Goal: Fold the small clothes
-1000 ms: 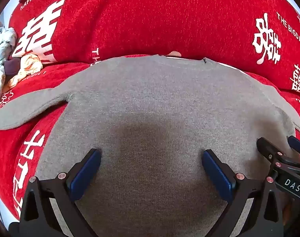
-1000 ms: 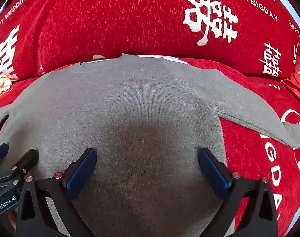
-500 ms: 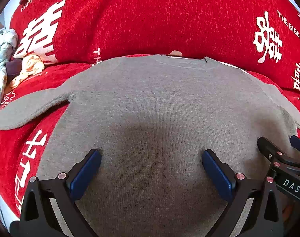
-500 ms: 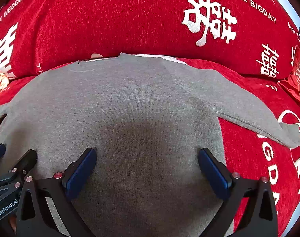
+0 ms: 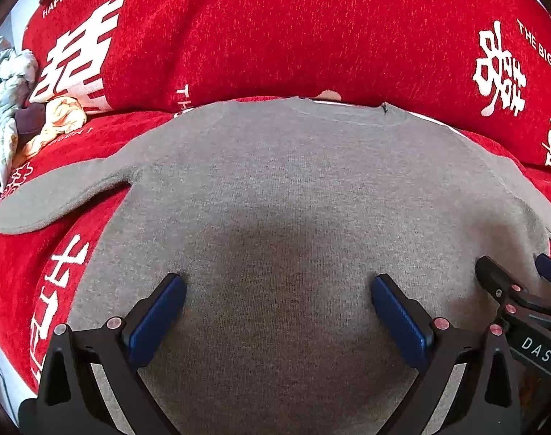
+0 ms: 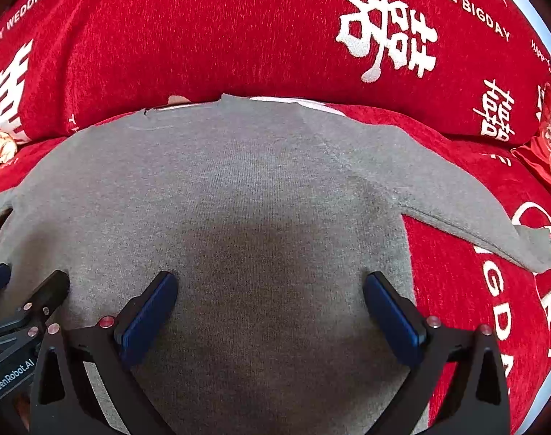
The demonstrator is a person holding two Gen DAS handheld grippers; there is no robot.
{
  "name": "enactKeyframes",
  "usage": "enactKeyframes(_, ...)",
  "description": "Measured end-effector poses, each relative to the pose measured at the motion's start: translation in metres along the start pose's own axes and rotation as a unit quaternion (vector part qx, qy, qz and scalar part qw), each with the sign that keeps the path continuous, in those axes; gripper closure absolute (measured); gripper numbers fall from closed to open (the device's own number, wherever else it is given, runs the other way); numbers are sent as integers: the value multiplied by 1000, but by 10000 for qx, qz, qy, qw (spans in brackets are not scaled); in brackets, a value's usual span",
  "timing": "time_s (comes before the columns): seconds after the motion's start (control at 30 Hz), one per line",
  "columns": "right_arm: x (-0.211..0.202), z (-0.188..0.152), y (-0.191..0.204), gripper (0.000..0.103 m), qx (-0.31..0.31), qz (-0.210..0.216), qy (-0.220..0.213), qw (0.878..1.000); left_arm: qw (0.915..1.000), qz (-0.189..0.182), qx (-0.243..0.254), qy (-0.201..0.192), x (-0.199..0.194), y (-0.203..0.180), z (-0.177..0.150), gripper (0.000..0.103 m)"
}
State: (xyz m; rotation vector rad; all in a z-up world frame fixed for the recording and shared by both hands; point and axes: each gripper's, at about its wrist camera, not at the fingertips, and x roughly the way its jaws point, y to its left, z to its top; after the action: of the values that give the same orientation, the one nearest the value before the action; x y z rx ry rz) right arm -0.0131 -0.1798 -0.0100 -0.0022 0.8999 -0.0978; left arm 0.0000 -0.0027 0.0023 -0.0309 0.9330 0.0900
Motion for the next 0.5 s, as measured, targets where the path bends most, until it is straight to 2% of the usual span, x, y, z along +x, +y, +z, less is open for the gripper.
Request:
enactKeyframes(0.2,-3,12,-4,0,-82,219,306,9993,10000,5,-48,45,-7,1,4,0)
enactKeyframes(0.23,-9,16,-7,0,-49,371,259,9990,10000,18,-42,-17,-10,0,6,0)
enactKeyframes(0.37,-29,26,-12,0,-36,494,3,9988,9998,27,85,-161,-19,-8,15,0)
enactKeyframes(0.5,-39,35,-26,0,14,491,-107,9987,9992,-40,401,12,-22,-27,25,0)
